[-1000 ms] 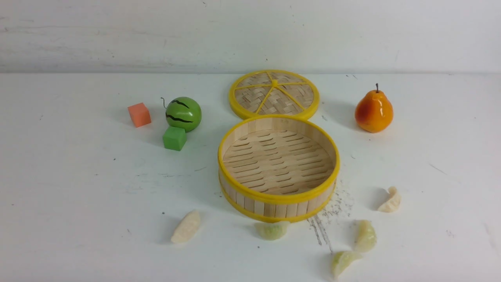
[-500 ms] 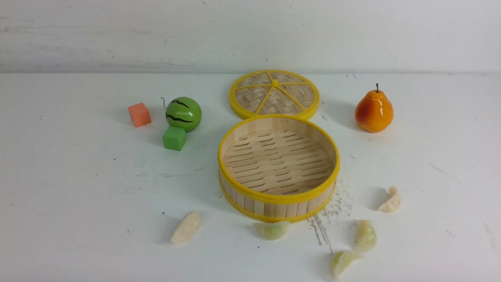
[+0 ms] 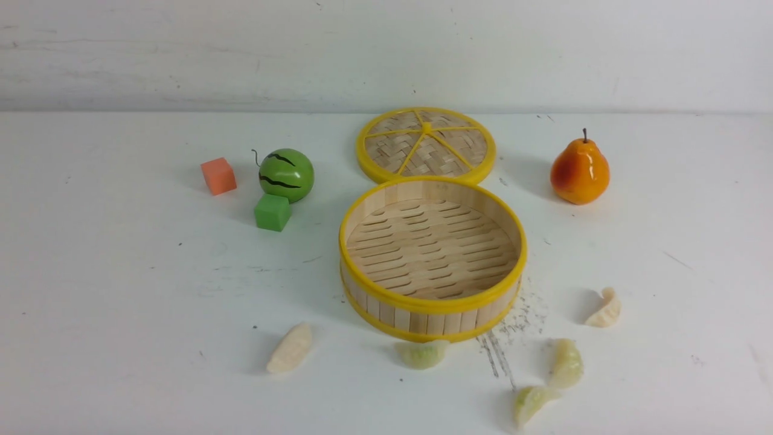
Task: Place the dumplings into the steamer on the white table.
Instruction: 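Reach for and grasp a dumpling on the table with the left gripper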
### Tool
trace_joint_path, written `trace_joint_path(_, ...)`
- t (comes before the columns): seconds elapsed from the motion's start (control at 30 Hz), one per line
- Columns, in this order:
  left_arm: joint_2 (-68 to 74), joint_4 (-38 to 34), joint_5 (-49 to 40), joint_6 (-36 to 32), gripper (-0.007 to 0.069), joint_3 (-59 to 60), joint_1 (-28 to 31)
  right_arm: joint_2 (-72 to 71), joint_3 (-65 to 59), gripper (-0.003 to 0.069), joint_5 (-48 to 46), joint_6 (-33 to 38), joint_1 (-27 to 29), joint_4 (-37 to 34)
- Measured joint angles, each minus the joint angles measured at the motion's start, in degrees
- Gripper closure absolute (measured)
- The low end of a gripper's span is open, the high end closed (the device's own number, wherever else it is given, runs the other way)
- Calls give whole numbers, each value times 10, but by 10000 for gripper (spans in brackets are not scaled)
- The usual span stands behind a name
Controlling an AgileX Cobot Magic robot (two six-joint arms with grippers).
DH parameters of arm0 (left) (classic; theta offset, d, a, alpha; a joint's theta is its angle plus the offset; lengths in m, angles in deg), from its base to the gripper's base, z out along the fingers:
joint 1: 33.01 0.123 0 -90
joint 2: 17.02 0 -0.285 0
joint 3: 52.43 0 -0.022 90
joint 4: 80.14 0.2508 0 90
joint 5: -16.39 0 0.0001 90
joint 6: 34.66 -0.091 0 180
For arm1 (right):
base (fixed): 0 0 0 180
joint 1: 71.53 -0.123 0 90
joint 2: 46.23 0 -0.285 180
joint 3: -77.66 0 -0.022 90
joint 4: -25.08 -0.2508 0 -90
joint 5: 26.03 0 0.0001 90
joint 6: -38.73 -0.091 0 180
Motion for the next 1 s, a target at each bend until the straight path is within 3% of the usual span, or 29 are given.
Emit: trace_joint_path(1.0, 0, -7, 16, 8, 387, 0, 0, 0, 0, 419, 0, 0, 0, -13)
